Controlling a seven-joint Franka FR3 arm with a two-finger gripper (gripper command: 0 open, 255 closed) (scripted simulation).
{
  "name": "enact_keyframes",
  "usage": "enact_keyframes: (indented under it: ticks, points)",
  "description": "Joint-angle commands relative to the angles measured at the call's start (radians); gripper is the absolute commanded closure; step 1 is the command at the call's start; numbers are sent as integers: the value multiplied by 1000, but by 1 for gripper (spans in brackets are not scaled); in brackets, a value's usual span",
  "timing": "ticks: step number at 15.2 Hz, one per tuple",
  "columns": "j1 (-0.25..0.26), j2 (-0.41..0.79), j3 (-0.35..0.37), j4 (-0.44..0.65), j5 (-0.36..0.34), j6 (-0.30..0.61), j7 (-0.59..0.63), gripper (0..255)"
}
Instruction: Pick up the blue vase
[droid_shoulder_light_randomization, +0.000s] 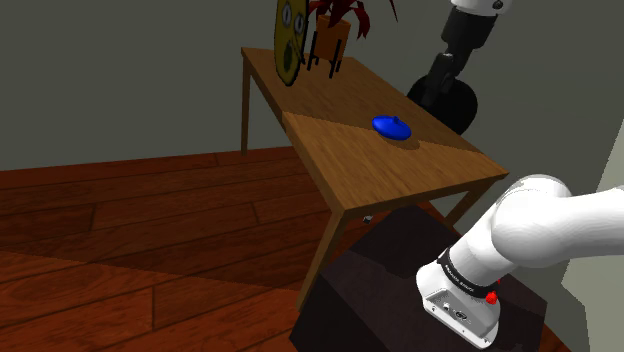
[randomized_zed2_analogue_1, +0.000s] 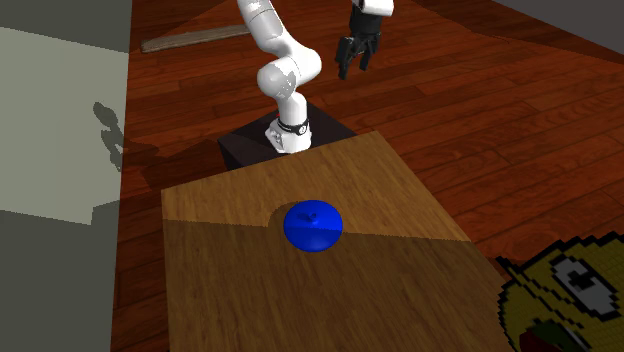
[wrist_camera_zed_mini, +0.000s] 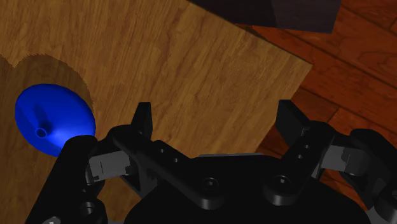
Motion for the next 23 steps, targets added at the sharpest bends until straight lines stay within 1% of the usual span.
enact_keyframes:
  ticks: [1, 7, 13, 18, 23]
  points:
    - [0, 0, 0, 0, 0, 0, 0, 0]
    - [-47, 93, -115, -33, -54, 154, -75, 0]
    - [-86, 228, -229, -22, -84, 305, -150, 0]
    - [-109, 368, -321, 21, -80, 422, -220, 0]
    - [-122, 528, -409, 94, -39, 522, -304, 0]
